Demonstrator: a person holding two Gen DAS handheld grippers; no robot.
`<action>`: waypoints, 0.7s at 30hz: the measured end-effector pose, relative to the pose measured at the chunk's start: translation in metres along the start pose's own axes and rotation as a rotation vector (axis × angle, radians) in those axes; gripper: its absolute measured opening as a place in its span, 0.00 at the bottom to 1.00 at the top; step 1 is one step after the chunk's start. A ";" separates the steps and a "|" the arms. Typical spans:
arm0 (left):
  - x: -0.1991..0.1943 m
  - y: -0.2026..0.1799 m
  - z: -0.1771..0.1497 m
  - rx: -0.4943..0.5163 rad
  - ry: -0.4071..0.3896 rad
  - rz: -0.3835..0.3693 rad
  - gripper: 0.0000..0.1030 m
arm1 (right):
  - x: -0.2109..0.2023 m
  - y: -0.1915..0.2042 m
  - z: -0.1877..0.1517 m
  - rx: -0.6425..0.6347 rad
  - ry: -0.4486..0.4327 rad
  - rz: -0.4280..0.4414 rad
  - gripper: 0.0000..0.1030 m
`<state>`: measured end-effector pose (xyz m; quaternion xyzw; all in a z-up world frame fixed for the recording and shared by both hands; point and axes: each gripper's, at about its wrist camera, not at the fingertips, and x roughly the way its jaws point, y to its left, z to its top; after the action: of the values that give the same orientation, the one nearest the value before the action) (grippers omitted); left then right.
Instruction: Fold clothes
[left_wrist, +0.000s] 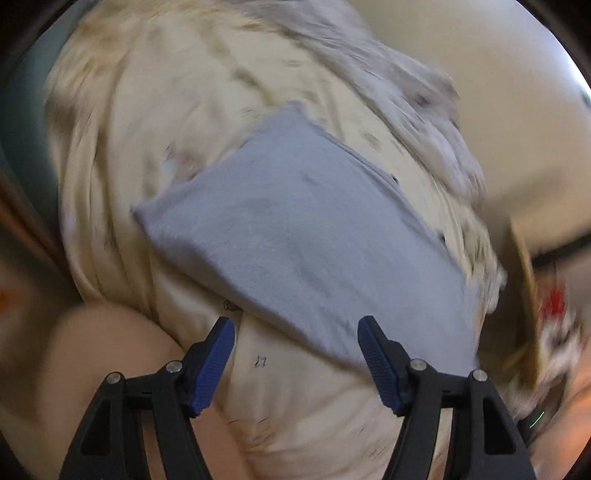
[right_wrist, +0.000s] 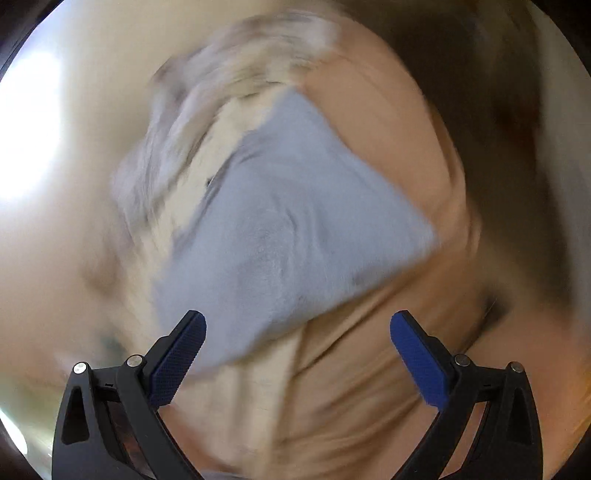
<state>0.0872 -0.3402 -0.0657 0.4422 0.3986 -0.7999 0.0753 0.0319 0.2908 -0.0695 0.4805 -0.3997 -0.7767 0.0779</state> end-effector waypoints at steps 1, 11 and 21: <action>0.004 -0.002 0.002 0.003 0.000 -0.010 0.68 | 0.003 -0.012 0.000 0.097 -0.002 0.034 0.93; 0.034 -0.002 0.016 -0.078 0.068 0.012 0.68 | 0.033 -0.026 0.006 0.223 -0.003 0.029 0.91; 0.035 -0.031 0.020 0.234 0.162 0.170 0.68 | 0.030 -0.009 0.025 0.025 0.005 -0.111 0.91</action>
<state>0.0388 -0.3250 -0.0690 0.5430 0.2685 -0.7935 0.0584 -0.0017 0.2954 -0.0911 0.5047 -0.3817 -0.7737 0.0296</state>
